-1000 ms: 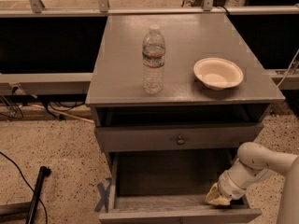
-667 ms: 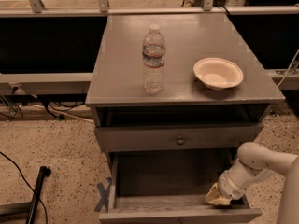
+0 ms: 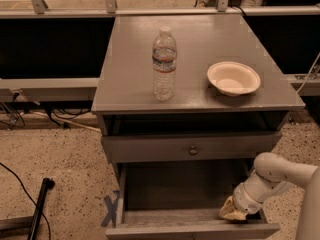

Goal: Open middle drawer

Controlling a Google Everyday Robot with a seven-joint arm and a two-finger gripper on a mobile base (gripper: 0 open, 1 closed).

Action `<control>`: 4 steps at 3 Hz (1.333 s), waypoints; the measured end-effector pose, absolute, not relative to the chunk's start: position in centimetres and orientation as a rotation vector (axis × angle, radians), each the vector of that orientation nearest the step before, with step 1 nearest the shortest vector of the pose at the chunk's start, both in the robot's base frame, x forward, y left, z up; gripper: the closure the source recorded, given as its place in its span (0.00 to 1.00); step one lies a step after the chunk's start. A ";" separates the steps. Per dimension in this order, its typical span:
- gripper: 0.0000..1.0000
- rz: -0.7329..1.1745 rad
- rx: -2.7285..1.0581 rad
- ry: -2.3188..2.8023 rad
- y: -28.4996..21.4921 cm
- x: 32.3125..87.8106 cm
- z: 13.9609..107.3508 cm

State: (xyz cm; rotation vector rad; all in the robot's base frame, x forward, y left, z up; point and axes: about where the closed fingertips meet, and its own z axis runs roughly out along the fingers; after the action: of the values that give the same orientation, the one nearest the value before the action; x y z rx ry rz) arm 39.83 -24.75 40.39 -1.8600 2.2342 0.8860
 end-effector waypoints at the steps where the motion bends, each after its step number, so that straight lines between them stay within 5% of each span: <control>1: 1.00 0.886 -1.860 2.234 -24.7 39.9 40.4; 4: 1.00 0.886 -1.860 2.234 -24.7 39.9 40.4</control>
Offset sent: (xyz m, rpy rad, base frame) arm 0.0471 0.0174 0.0019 0.0465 -0.4186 0.0663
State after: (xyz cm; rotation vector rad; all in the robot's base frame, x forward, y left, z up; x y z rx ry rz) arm 39.86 -24.73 40.39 -1.8600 2.2341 0.8859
